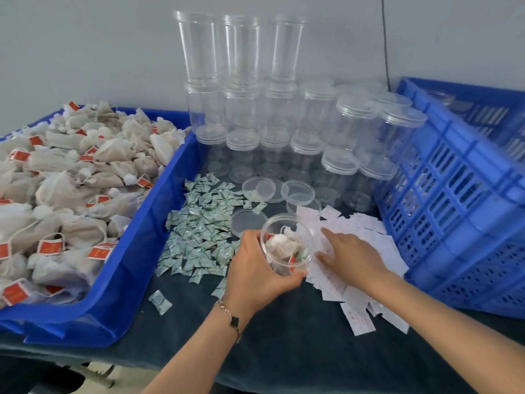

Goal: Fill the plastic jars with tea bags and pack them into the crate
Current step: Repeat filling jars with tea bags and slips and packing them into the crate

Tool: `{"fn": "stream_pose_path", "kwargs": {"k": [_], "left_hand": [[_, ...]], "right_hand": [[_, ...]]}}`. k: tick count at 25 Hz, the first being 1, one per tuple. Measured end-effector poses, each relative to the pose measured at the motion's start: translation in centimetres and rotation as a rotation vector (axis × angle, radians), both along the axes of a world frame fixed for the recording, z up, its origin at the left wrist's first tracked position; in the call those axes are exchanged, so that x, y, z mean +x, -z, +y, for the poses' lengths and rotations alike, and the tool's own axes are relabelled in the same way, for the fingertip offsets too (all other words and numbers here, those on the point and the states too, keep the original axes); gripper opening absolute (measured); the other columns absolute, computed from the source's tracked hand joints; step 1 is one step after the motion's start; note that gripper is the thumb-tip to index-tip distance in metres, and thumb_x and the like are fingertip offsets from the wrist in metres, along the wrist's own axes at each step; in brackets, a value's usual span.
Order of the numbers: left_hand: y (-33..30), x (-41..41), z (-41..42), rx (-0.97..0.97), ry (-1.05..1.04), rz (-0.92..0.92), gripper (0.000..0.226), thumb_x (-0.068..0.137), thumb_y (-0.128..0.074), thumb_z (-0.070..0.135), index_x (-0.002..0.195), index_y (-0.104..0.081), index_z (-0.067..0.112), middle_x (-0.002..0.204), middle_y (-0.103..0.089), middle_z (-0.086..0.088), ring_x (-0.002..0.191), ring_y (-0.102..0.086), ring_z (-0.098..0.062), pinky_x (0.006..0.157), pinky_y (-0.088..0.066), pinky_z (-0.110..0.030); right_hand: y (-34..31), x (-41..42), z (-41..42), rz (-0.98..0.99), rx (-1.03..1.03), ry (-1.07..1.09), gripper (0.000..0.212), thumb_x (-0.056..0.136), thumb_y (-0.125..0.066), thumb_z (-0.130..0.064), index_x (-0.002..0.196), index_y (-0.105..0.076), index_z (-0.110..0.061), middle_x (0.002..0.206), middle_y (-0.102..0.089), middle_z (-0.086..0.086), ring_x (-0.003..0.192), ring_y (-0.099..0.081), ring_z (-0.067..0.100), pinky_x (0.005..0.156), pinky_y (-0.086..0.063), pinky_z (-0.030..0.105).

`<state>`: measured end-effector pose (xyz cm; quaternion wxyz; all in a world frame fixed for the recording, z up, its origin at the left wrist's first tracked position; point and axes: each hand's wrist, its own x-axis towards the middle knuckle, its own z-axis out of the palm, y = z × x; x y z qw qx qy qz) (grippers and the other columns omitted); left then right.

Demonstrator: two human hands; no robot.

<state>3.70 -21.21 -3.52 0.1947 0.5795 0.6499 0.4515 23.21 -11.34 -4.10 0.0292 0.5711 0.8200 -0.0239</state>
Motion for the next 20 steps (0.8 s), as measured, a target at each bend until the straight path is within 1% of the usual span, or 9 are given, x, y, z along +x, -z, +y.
{"fn": "stream_pose_path", "kwargs": {"k": [3, 6, 9, 11, 13, 15, 17, 18, 20], "left_hand": [[0.6, 0.5, -0.2, -0.015, -0.012, -0.071, 0.072, 0.04, -0.07, 0.067, 0.097, -0.034, 0.04, 0.096, -0.045, 0.023, 0.083, -0.051, 0.004, 0.07, -0.043, -0.01], [0.5, 0.3, -0.3, -0.042, -0.026, -0.08, 0.073, 0.039, -0.067, 0.068, 0.097, -0.033, 0.039, 0.097, -0.05, 0.019, 0.087, -0.058, -0.004, 0.073, -0.049, -0.025], [0.2, 0.5, -0.4, -0.048, -0.039, -0.046, 0.078, 0.038, -0.065, 0.07, 0.1, -0.033, 0.035, 0.097, -0.048, 0.019, 0.087, -0.057, -0.006, 0.073, -0.048, -0.025], [0.2, 0.6, -0.4, -0.054, -0.039, -0.043, 0.076, 0.038, -0.063, 0.071, 0.098, -0.031, 0.038, 0.097, -0.048, 0.019, 0.086, -0.055, -0.006, 0.072, -0.046, -0.024], [0.3, 0.5, -0.3, -0.056, -0.029, -0.035, 0.071, 0.038, -0.063, 0.073, 0.093, -0.029, 0.043, 0.097, -0.048, 0.018, 0.085, -0.054, -0.005, 0.071, -0.045, -0.023], [0.4, 0.5, -0.4, -0.052, -0.026, -0.025, 0.068, 0.038, -0.062, 0.073, 0.091, -0.029, 0.046, 0.099, -0.048, 0.017, 0.085, -0.053, -0.004, 0.071, -0.044, -0.023], [0.5, 0.5, -0.3, -0.045, -0.028, -0.012, 0.069, 0.039, -0.061, 0.074, 0.091, -0.027, 0.045, 0.099, -0.047, 0.016, 0.084, -0.051, -0.004, 0.071, -0.043, -0.023], [0.6, 0.5, -0.3, -0.043, -0.027, -0.003, 0.071, 0.039, -0.061, 0.074, 0.093, -0.025, 0.044, 0.099, -0.046, 0.016, 0.084, -0.05, -0.004, 0.071, -0.043, -0.023], [0.7, 0.5, -0.3, -0.035, -0.03, 0.011, 0.076, 0.04, -0.06, 0.076, 0.098, -0.026, 0.041, 0.099, -0.047, 0.015, 0.083, -0.05, -0.004, 0.07, -0.043, -0.024]], "right_hand": [[1.0, 0.4, -1.5, 0.032, 0.07, -0.053, 0.045, 0.097, -0.04, -0.044, 0.137, -0.043, -0.024, 0.141, -0.047, -0.001, 0.126, -0.044, 0.02, 0.095, -0.04, 0.033], [0.7, 0.3, -1.7, -0.024, 0.184, -0.126, 0.023, 0.098, -0.042, -0.022, 0.118, -0.052, -0.018, 0.118, -0.059, -0.001, 0.107, -0.053, 0.018, 0.076, -0.037, 0.026], [0.5, 0.0, -2.0, -0.128, 0.147, -0.125, 0.032, 0.09, -0.046, -0.001, 0.12, -0.047, -0.011, 0.111, -0.06, 0.002, 0.1, -0.056, 0.019, 0.067, -0.034, 0.025], [0.3, -0.4, -2.3, -0.139, 0.165, -0.082, 0.026, 0.09, -0.047, -0.001, 0.114, -0.049, -0.009, 0.1, -0.063, 0.003, 0.088, -0.059, 0.019, 0.06, -0.033, 0.026], [-0.2, -0.9, -2.4, -0.146, 0.221, -0.033, 0.013, 0.082, -0.063, -0.003, 0.093, -0.058, -0.008, 0.074, -0.064, 0.002, 0.062, -0.059, 0.019, 0.049, -0.03, 0.027], [-0.5, -1.0, -2.3, -0.036, 0.309, -0.025, 0.017, 0.068, -0.077, -0.002, 0.07, -0.061, -0.006, 0.051, -0.057, 0.002, 0.042, -0.053, 0.021, 0.041, -0.026, 0.024], [-0.9, -1.2, -2.3, 0.041, 0.281, -0.009, 0.003, 0.082, -0.063, -0.01, 0.08, -0.062, -0.007, 0.061, -0.063, 0.003, 0.051, -0.058, 0.024, 0.047, -0.032, 0.025], [-1.2, -1.2, -2.3, 0.103, 0.272, 0.029, 0.009, 0.089, -0.054, -0.013, 0.088, -0.062, -0.008, 0.068, -0.065, 0.003, 0.057, -0.059, 0.024, 0.051, -0.036, 0.026], [-2.3, -1.4, -2.5, 0.324, 0.342, -0.002, 0.011, 0.09, -0.057, -0.014, 0.089, -0.065, -0.007, 0.068, -0.067, 0.003, 0.055, -0.06, 0.024, 0.051, -0.042, 0.028]]}}
